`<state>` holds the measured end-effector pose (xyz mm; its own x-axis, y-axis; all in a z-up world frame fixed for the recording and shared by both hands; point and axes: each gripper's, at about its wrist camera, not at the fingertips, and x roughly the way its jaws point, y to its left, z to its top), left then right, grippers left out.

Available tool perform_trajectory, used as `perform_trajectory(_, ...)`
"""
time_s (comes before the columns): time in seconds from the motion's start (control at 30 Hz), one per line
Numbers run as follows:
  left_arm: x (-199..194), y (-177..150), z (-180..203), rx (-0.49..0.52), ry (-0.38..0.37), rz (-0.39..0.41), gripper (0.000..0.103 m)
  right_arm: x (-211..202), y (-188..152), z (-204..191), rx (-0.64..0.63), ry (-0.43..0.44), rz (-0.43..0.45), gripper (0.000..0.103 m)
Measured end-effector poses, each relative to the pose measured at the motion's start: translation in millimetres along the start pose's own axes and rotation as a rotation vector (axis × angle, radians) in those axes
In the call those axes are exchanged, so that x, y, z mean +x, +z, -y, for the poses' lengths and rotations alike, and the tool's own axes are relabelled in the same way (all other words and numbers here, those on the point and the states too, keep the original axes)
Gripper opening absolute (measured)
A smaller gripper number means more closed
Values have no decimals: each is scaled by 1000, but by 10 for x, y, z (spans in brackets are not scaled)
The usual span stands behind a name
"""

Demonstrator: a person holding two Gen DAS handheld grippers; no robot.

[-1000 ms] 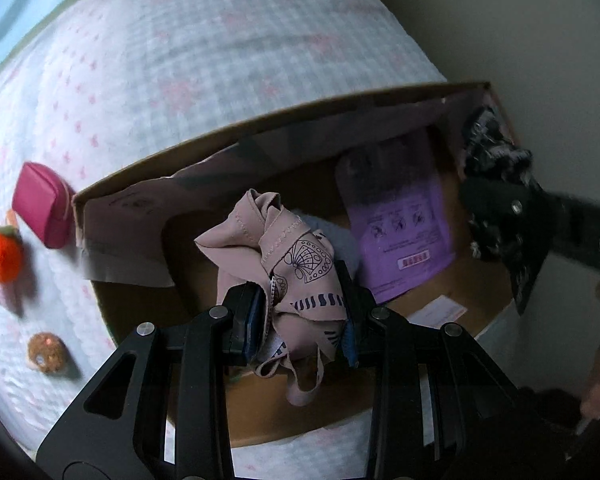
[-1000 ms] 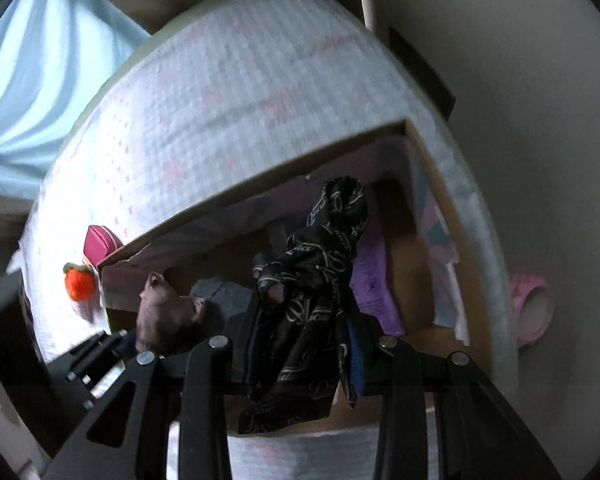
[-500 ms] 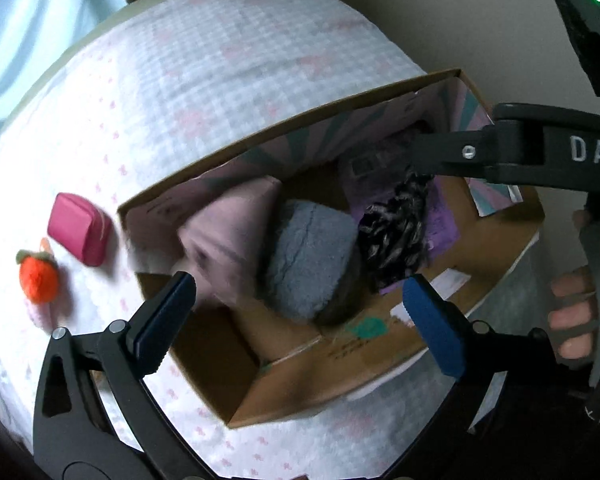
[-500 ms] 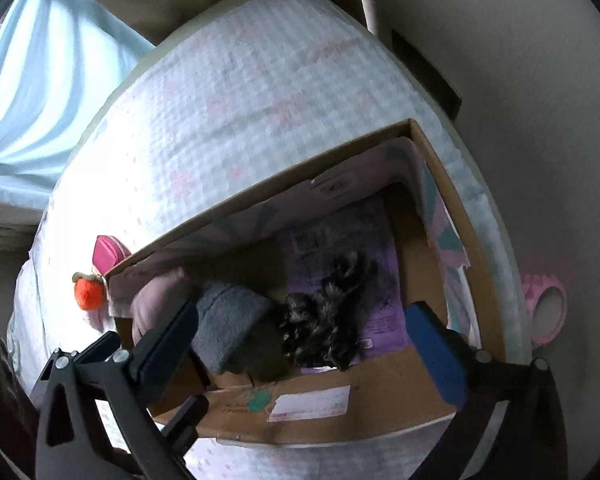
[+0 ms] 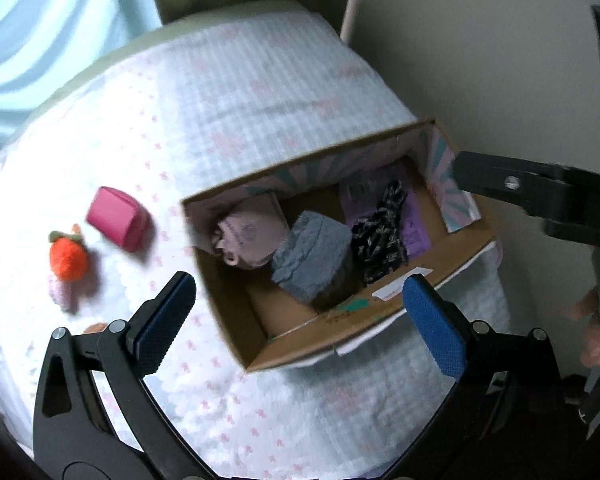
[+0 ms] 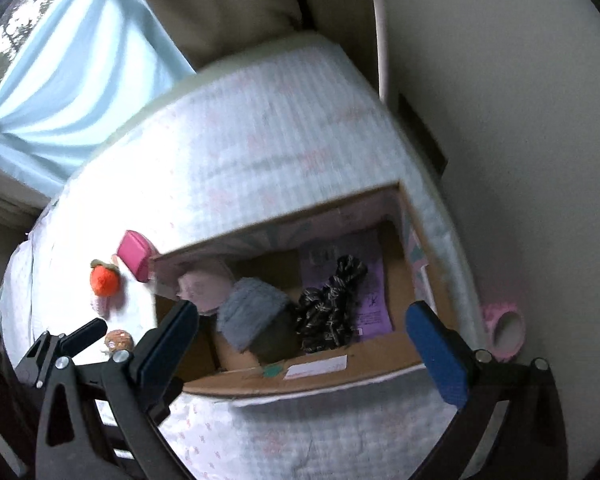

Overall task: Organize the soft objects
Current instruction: 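Move both tools back toward the orange pompom and pink pouch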

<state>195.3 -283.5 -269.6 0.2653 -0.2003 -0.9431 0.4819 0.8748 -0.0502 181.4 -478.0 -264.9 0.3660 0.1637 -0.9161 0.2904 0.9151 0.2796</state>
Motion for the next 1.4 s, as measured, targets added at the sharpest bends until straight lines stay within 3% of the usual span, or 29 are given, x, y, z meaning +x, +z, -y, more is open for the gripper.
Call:
perform_trajectory(0.23, -975, -108, -306, -78, 59, 140, 103, -915, -140, -480, -110, -58, 148, 103)
perform_trajectory(0.43, -1853, -326, -567, -138, 129, 296, 103, -1692, -290, -897, -159, -64, 336, 103)
perform_trajectory(0.67, -2436, -650, -899, -234, 183, 379, 103, -2078, -483, -1225, -218, -48, 434, 103)
perform_trajectory(1.0, -2677, -1066, -1209, -267, 289, 434, 103, -1984, -732, -1451, -278, -4, 444, 103)
perform_trajectory(1.4, -2090, -995, -1838, -243, 227, 379, 103, -1238, -667, -2022, -365, 91, 358, 103)
